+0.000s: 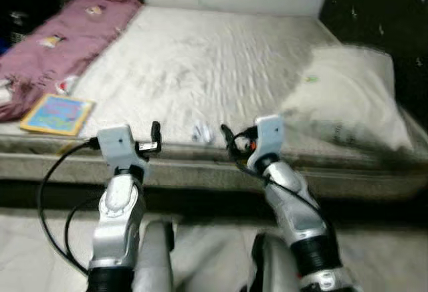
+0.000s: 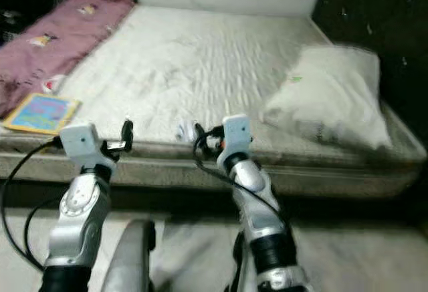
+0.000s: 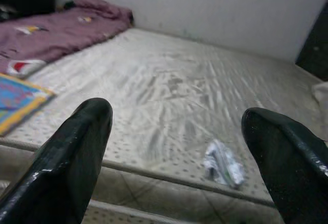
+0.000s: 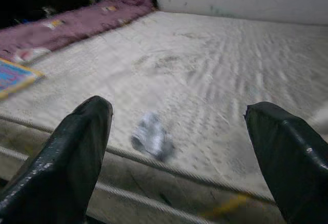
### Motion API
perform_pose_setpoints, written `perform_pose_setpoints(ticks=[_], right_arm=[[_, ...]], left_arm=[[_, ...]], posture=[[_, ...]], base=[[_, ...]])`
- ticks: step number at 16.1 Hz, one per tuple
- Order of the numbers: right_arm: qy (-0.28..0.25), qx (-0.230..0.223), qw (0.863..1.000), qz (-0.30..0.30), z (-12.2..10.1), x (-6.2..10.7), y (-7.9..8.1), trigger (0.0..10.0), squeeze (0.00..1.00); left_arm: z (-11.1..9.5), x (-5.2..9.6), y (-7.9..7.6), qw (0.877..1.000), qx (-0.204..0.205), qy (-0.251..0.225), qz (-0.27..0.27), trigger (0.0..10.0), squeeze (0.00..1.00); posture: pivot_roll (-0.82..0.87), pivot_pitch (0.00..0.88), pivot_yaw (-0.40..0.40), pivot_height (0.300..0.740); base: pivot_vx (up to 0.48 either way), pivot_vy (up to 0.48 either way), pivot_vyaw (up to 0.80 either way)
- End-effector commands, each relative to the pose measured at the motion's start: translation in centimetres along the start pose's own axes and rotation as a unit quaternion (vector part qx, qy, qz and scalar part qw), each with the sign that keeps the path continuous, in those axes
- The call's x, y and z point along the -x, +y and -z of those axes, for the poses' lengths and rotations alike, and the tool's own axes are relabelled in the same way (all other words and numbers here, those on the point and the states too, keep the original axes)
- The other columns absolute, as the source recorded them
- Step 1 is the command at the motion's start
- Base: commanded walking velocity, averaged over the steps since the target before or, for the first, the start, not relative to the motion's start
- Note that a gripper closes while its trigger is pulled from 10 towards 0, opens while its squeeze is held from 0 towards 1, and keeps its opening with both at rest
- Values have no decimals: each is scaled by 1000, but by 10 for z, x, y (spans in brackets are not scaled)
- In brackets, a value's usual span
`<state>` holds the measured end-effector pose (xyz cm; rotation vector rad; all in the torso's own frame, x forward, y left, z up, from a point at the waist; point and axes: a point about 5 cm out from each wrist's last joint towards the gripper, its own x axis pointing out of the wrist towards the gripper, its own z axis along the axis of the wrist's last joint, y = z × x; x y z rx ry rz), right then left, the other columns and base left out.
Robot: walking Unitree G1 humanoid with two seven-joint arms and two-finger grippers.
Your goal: Clean up the room
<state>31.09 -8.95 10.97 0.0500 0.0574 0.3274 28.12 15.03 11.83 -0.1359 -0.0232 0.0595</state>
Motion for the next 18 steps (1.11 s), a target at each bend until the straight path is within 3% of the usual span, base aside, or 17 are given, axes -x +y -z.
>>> perform_pose_setpoints(ticks=[1, 3, 6, 10, 13, 18], right_arm=[[-13, 11, 1000, -15, -7, -2, 4, 10000, 0], [-13, 13, 1000, -18, -7, -2, 5, 10000, 0], [-6, 11, 1000, -14, -4, 0, 2, 10000, 0], [-9, 15, 1000, -23, -5, 0, 6, 10000, 0], [-8, 16, 1000, -20, -4, 1, 4, 10000, 0], [-3, 12, 1000, -12, -3, 0, 2, 10000, 0]], left_arm=[[-1, -1, -1, 1000, -2, 1, 7, 10000, 0], [7, 3, 5, 1000, -13, 21, -1, 10000, 0], [12, 8, 15, 999, -9, 40, -15, 10000, 0], [10, 5, 11, 999, -9, 39, -8, 10000, 0], [11, 5, 10, 999, -8, 42, -5, 10000, 0], [11, 3, 9, 999, -7, 45, -1, 10000, 0]], posture=[[62, 6, -49, 581], [58, 15, -49, 581], [61, 29, -48, 581], [58, 34, -46, 581], [56, 36, -45, 581], [57, 33, -45, 581]], base=[[0, 0, 781], [0, 0, 728], [177, 0, 0], [277, 0, 0], [280, 0, 800], [272, 0, 0]])
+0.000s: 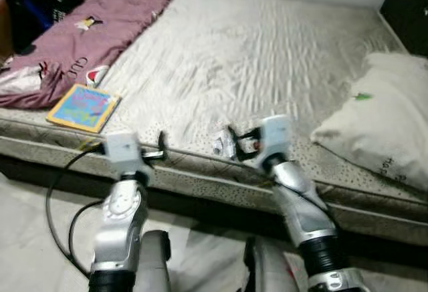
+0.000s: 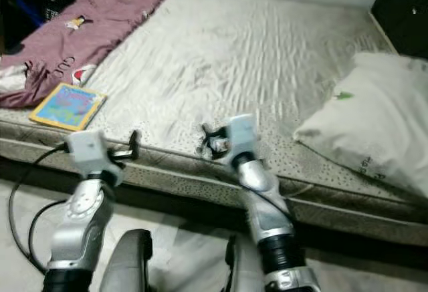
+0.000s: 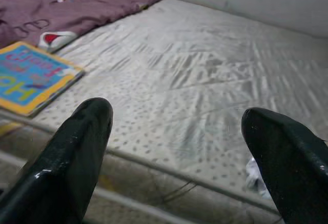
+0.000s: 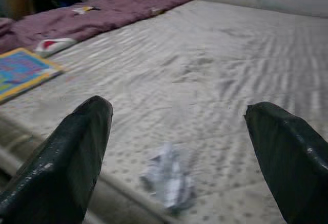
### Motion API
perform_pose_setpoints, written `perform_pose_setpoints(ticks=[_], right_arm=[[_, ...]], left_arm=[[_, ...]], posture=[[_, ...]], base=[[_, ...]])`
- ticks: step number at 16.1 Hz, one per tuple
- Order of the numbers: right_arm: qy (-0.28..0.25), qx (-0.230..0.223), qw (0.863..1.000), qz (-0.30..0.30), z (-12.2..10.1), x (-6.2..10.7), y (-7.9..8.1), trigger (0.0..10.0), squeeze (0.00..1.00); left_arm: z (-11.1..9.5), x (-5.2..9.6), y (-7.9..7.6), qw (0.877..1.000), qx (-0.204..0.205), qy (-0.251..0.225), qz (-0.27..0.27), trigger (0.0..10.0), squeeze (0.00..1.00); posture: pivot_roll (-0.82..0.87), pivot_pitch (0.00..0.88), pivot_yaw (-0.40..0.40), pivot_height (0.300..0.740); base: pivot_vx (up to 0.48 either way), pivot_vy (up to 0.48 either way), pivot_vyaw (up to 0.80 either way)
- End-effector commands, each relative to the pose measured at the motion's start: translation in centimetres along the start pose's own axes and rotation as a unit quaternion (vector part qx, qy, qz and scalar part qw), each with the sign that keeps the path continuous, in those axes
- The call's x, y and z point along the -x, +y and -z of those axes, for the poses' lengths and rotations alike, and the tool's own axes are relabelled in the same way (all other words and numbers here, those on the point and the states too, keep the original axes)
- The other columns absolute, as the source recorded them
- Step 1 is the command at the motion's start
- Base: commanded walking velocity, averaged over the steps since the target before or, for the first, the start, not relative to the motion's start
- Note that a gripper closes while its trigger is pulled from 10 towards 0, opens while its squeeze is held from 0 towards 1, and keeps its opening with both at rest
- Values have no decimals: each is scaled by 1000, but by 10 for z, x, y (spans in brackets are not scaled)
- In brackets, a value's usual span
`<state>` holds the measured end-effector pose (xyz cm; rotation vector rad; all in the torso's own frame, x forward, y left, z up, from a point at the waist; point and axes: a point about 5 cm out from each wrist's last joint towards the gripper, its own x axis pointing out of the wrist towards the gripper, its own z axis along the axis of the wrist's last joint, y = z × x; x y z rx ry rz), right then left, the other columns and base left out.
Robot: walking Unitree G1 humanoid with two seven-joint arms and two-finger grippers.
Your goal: Clean up the room
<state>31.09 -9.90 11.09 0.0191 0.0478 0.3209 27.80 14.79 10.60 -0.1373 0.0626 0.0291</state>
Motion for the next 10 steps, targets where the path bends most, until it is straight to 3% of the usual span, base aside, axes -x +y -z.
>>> perform_pose_setpoints(ticks=[1, 10], right_arm=[[-1, -4, 1000, -16, -1, -3, 11, 10000, 0], [1, -2, 1000, -17, 1, -3, 11, 10000, 0]], left_arm=[[-1, 0, 9, 1000, -5, 2, -13, 10000, 0], [-1, 0, 8, 1000, -16, -1, -17, 10000, 0]], posture=[[57, 33, -45, 581], [60, 24, -47, 581]], base=[[277, 0, 0], [290, 0, 0]])
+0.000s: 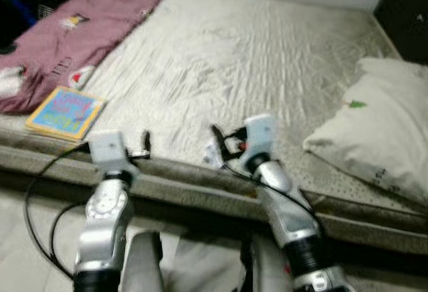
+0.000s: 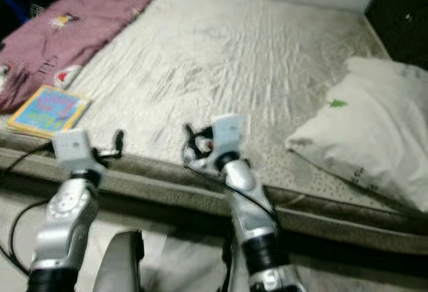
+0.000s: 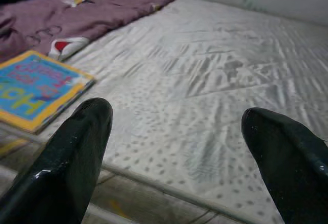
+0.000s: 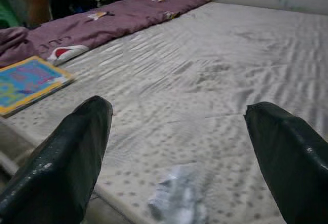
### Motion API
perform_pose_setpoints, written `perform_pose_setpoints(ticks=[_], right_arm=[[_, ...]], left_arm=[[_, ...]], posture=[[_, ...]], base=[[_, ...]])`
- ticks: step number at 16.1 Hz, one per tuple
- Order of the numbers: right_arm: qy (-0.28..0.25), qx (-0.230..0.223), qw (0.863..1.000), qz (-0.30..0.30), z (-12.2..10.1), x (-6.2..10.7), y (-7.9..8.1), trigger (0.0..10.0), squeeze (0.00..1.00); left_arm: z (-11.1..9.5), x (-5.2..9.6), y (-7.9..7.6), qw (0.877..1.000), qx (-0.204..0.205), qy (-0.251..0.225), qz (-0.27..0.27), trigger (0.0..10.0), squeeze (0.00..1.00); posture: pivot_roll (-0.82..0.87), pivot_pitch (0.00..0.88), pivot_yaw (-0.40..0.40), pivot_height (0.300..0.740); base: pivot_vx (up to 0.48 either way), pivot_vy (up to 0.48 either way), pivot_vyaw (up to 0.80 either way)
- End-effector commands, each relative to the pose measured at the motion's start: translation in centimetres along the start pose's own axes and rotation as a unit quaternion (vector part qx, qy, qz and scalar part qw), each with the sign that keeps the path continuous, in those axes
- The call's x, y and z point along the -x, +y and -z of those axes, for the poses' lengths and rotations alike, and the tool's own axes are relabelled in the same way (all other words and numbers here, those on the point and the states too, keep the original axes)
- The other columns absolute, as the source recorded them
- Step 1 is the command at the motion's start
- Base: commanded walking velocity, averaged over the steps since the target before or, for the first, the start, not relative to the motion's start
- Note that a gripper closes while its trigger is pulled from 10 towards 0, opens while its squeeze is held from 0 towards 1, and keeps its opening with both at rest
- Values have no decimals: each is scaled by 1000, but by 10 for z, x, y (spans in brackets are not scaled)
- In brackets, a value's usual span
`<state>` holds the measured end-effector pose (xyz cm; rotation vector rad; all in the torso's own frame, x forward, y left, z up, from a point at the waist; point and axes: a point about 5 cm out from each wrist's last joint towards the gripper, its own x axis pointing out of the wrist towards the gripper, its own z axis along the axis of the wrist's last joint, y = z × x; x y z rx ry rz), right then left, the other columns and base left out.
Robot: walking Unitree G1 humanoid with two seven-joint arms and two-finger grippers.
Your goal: Clean up the room
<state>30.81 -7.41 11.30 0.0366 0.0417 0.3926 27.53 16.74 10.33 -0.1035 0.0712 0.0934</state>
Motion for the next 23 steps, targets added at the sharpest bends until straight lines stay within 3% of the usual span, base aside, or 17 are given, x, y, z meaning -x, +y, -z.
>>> perform_pose_setpoints(ticks=[1, 9, 11, 18, 20, 21, 23], right_arm=[[6, 5, 1000, 19, 3, 3, -13, 10000, 0], [32, 4, 999, 13, 15, 11, -7, 10000, 0], [64, -1, 998, 9, 24, 7, -9, 10000, 0], [74, 16, 997, 4, 24, -7, -11, 10000, 0], [120, 50, 989, -70, 33, -19, 4, 10000, 0], [120, 50, 989, -70, 33, -19, 4, 10000, 0], [129, 88, 982, -108, 29, -37, 14, 10000, 0]], left_arm=[[-1, -1, -12, 1000, 5, -1, 15, 10000, 0], [5, 11, -11, 1000, 8, 17, 22, 10000, 0], [2, 9, -12, 999, -5, 16, 32, 10000, 0], [-5, 10, -12, 999, -5, 12, 44, 10000, 0], [-3, 13, -15, 999, -3, 22, 45, 10000, 0], [-3, 13, -15, 999, -3, 22, 45, 10000, 0], [-5, 19, -18, 998, -9, 23, 51, 10000, 0]], posture=[[62, 22, -48, 581], [77, 57, -30, 536], [89, 70, -26, 536], [124, 107, -14, 536], [136, 121, -16, 536], [136, 121, -16, 536], [177, 133, -25, 536]], base=[[0, 0, 0], [0, 0, 0], [0, 0, 0], [149, 0, 0], [0, 0, 0], [0, 0, 0], [0, 0, 0]])
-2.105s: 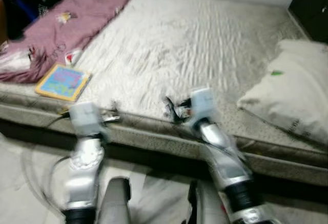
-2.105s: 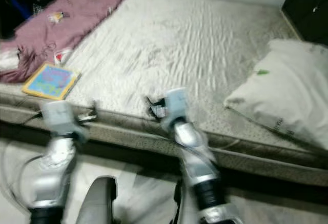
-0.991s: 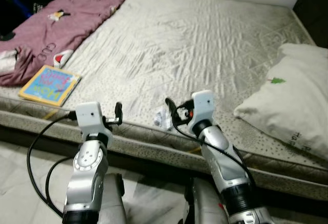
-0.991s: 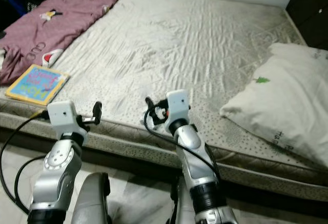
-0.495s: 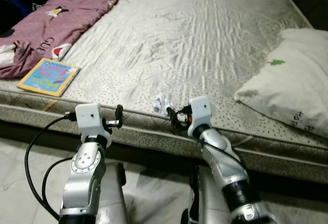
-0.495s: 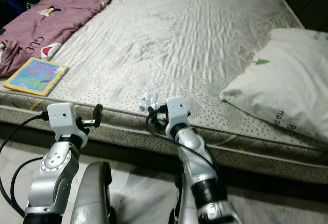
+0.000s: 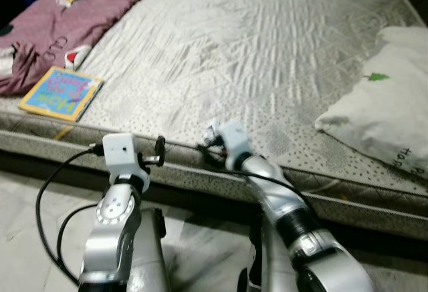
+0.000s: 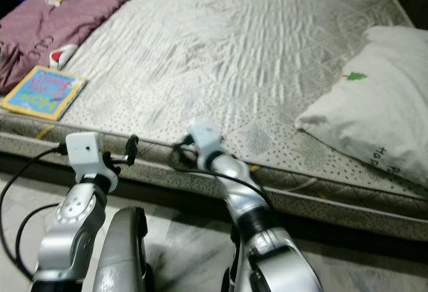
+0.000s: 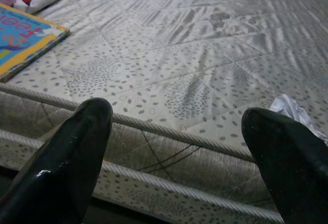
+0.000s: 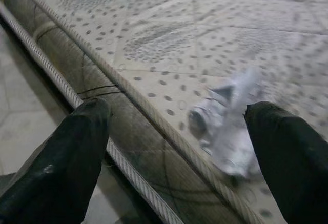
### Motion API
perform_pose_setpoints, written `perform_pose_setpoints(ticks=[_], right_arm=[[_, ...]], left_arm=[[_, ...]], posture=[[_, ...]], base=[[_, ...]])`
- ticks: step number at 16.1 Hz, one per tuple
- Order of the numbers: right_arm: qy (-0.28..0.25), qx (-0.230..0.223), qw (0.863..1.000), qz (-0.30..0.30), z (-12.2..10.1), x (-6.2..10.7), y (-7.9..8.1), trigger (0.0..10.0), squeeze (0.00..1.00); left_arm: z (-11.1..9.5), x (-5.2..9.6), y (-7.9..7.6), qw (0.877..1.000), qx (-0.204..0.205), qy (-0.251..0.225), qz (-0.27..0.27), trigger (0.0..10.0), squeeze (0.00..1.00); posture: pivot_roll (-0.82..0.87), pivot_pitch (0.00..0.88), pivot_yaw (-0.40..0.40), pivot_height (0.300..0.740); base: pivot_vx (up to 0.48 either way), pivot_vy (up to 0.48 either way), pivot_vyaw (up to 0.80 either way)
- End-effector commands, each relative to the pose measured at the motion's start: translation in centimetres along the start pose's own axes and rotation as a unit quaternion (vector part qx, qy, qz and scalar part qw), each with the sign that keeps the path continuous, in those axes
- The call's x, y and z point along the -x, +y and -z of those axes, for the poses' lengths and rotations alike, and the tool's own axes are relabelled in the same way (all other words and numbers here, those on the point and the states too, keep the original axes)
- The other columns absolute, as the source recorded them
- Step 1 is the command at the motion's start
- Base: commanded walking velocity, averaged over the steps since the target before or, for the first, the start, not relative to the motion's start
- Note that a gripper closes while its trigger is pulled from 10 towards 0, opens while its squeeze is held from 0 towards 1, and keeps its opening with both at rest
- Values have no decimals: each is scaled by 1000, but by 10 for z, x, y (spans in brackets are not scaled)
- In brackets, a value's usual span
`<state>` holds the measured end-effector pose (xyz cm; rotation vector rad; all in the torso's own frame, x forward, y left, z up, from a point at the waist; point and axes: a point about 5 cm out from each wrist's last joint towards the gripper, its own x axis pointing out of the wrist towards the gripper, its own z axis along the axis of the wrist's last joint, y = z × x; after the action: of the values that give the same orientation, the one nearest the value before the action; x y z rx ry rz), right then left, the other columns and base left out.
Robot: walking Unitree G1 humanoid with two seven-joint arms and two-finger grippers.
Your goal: Clean up the room
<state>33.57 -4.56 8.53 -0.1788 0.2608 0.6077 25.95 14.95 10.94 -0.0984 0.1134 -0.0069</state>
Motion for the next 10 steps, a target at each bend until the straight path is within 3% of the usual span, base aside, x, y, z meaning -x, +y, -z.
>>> perform_pose_setpoints(ticks=[1, 4, 10], right_arm=[[-5, 5, 1000, -2, -2, -2, 0, 10000, 0], [-36, -6, 999, 19, -24, -14, 2, 10000, 0], [-33, -30, 997, 62, -27, -20, -5, 10000, 0]], left_arm=[[-2, 4, 0, 1000, -5, 0, 0, 10000, 0], [-2, 24, 9, 1000, -16, 7, -18, 10000, 0], [-9, 47, 10, 999, -19, 14, -33, 10000, 0]], posture=[[193, 145, -27, 536], [241, 201, -32, 536], [274, 267, -37, 536]], base=[[0, 0, 0], [0, 0, 0], [0, 0, 0]])
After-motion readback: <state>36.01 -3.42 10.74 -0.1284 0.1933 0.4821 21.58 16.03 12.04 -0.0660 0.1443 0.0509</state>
